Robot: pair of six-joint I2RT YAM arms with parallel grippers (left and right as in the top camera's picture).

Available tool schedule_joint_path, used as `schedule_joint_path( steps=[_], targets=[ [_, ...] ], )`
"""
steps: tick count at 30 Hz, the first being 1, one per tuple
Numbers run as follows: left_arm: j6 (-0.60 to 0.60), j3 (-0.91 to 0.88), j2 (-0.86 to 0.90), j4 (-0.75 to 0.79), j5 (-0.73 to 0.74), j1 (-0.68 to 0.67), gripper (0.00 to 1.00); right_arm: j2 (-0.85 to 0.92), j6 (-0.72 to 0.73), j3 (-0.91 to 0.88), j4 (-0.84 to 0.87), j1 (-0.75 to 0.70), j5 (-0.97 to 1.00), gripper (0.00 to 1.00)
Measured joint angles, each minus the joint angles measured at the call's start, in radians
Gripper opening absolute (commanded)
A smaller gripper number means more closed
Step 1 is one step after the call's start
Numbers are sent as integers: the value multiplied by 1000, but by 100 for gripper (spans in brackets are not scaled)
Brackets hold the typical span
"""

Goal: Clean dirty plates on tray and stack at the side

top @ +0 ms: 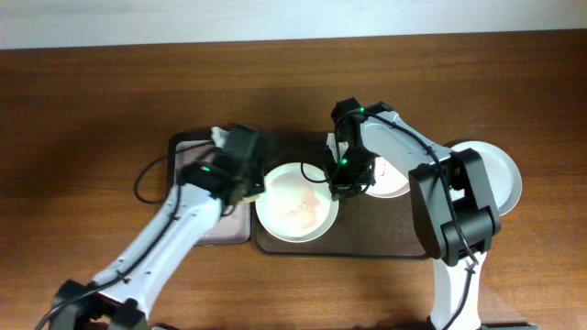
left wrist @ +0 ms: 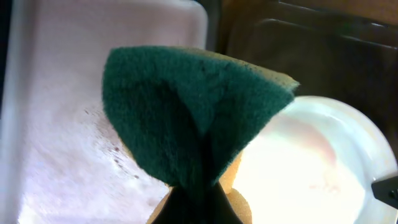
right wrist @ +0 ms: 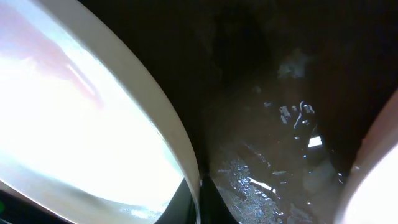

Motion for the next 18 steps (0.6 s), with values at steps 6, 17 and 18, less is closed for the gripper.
schedule_joint_path(
  steps=[6,17,18],
  targets=[
    [145,0,0,-4,150,177,0,-48,13,0,-2,0,37,4],
    [313,-21,46,20,282,310,0,-389,84,0,-8,55,505,4],
    [319,-25,69,27,286,312,0,-391,97,0,-8,76,548,4]
  ],
)
